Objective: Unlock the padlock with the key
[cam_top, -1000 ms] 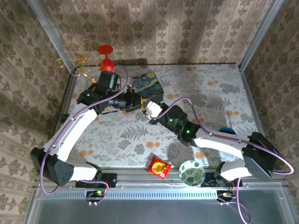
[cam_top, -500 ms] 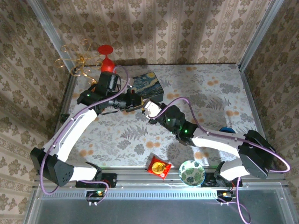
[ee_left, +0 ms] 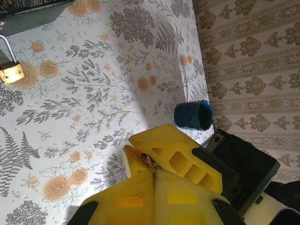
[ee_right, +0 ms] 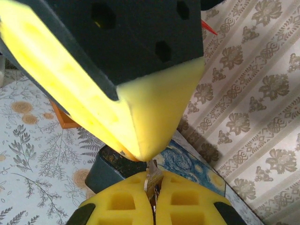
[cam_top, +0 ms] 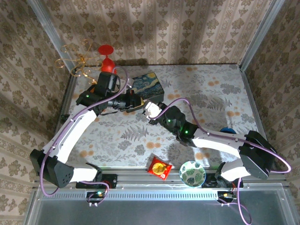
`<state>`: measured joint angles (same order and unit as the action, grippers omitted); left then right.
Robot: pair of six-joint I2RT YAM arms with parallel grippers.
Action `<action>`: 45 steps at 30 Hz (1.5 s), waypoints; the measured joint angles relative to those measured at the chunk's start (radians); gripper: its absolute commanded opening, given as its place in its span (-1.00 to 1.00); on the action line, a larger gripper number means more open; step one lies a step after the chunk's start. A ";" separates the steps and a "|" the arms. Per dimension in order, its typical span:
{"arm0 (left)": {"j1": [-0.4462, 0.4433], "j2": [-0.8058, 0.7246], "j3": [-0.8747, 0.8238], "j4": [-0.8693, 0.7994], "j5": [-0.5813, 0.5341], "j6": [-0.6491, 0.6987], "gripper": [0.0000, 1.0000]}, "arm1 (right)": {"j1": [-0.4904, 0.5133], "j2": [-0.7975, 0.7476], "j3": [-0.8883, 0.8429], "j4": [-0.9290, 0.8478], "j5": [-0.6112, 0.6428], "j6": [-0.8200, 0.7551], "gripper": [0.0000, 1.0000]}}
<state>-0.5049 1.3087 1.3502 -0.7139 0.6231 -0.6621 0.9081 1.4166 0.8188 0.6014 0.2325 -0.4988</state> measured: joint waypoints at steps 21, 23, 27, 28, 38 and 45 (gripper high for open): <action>0.119 -0.236 -0.252 0.317 -0.054 -0.051 0.73 | -0.218 -0.116 0.020 -0.259 -0.275 0.489 -1.00; 0.119 -0.290 -0.293 0.377 -0.080 -0.025 0.73 | -0.287 -0.147 0.020 -0.288 -0.380 0.604 -1.00; 0.119 -0.333 -0.356 0.518 -0.071 0.001 0.64 | -0.336 -0.175 0.019 -0.298 -0.583 0.762 -1.00; 0.118 -0.319 -0.362 0.565 -0.050 0.001 0.62 | -0.342 -0.178 0.016 -0.294 -0.638 0.797 -1.00; -0.011 -0.068 -0.316 0.815 0.233 -0.002 0.37 | -0.368 -0.180 0.002 -0.222 -0.943 0.989 -1.00; -0.029 -0.074 -0.277 0.809 0.307 0.039 0.13 | -0.369 -0.173 0.002 -0.172 -1.004 1.035 -1.00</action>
<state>-0.5335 1.2343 1.0737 0.0956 0.9298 -0.6235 0.5392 1.2438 0.8204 0.4290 -0.7712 0.5362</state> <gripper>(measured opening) 0.623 0.061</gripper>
